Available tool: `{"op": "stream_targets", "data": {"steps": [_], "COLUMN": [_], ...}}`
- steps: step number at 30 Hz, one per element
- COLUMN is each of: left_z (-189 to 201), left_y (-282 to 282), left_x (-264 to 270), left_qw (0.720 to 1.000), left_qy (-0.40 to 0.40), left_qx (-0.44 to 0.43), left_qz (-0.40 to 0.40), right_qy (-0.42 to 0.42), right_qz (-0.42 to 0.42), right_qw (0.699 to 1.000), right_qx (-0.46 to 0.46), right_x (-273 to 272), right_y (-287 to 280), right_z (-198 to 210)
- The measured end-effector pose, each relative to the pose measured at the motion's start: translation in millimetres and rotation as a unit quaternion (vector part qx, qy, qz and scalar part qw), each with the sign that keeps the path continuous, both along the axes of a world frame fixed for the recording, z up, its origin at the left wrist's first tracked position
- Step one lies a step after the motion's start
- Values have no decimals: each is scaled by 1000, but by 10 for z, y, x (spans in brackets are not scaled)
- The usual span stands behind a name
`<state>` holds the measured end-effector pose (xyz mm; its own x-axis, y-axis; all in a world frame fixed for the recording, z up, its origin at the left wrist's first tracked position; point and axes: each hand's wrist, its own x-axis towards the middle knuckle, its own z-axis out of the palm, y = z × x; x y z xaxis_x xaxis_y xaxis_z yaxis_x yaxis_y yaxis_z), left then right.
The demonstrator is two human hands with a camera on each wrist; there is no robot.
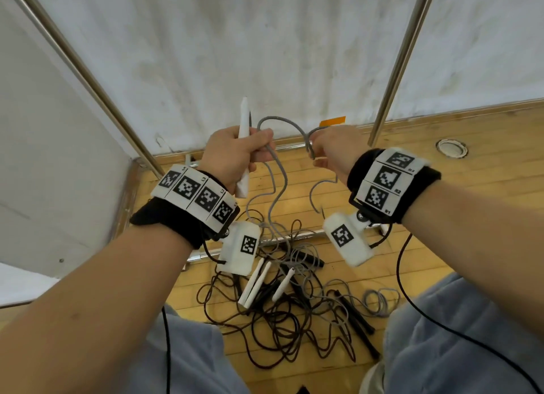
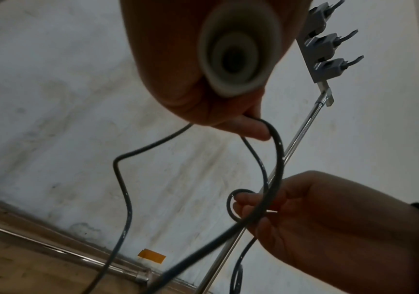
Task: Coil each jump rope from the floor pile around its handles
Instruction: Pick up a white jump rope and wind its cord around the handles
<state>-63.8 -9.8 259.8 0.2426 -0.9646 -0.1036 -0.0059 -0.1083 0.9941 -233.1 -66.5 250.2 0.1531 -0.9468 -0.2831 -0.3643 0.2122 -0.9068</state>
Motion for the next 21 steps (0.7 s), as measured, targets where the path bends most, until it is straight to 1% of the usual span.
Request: {"op": "stream_targets", "data": {"steps": [2, 4, 6, 8, 9, 10, 12, 15, 17, 18, 19, 20, 21], "left_z": [10, 30, 58, 90, 109, 131, 177, 241, 265, 264, 255, 236, 216], "left_y": [-10, -23, -38, -49, -51, -51, -47, -49, -46, -42, -39, -35, -33], "left_x": [16, 33, 48, 45, 41, 36, 41, 108, 189, 229, 261, 284, 294], "left_qw": [1000, 998, 995, 992, 990, 989, 987, 983, 983, 983, 983, 984, 984], "left_qy": [23, 52, 89, 124, 137, 146, 161, 177, 169, 158, 144, 127, 110], "left_qx": [-1, -3, -2, 0, 1, 0, -7, -27, -33, -35, -36, -35, -28], "left_qz": [22, 41, 41, 23, 15, 10, 8, 35, 69, 87, 105, 121, 135], "right_qy": [28, 33, 3, -83, -103, -103, -63, 76, 187, 228, 245, 220, 162], "right_qz": [14, 20, 50, 120, 171, 227, 301, 357, 398, 413, 416, 398, 364], "right_qw": [1000, 999, 999, 987, 975, 961, 942, 928, 897, 881, 875, 889, 913], "right_qx": [3, 17, 15, 72, 100, 118, 132, 71, 35, 29, 34, 58, 90], "right_x": [5, 11, 57, 131, 186, 237, 302, 288, 256, 241, 232, 225, 221], "right_y": [21, 27, 109, 208, 269, 330, 449, 540, 562, 561, 549, 530, 506], "right_z": [-70, -136, -134, -180, -213, -247, -314, -425, -475, -472, -454, -417, -363]}}
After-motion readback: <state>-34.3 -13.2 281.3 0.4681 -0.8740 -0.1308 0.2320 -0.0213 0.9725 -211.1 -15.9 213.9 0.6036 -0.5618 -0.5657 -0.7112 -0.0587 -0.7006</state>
